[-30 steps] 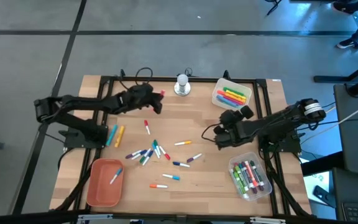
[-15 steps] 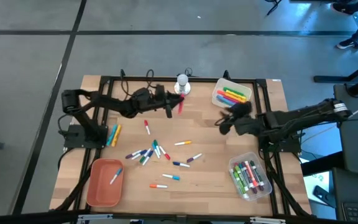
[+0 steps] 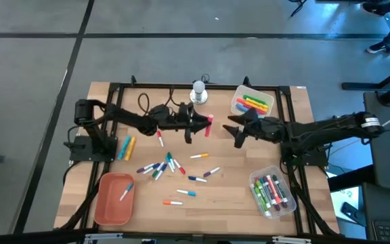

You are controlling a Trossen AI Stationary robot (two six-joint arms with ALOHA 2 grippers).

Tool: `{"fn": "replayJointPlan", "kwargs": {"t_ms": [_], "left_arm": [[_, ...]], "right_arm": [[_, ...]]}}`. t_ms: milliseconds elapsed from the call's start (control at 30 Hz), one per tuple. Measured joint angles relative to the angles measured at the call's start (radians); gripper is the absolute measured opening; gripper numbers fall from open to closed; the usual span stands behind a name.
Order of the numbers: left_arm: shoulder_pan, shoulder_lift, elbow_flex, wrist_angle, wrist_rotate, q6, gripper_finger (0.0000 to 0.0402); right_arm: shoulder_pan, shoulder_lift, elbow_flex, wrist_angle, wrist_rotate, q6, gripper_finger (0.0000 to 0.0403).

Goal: Pick & Place Markers
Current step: Put the large orange highlighter pen into the white bin

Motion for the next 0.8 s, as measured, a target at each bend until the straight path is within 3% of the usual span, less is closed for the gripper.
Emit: {"fn": "replayJointPlan", "kwargs": {"t_ms": [367,500,800], "left_arm": [[-0.018,0.000,0.000,0.023,-0.017,0.052,0.0086],[-0.025,0.000,0.000,-0.002,-0.017,0.078,0.0086],[-0.042,0.000,0.000,-0.008,-0.007,0.078,0.0086]], "right_arm": [[-0.010,0.235,0.007,0.279,-0.145,-0.014,0.0282],[-0.025,0.306,0.049,0.284,-0.221,-0.014,0.0282],[-0.025,0.382,0.115,0.260,-0.231,-0.033,0.0282]]}}
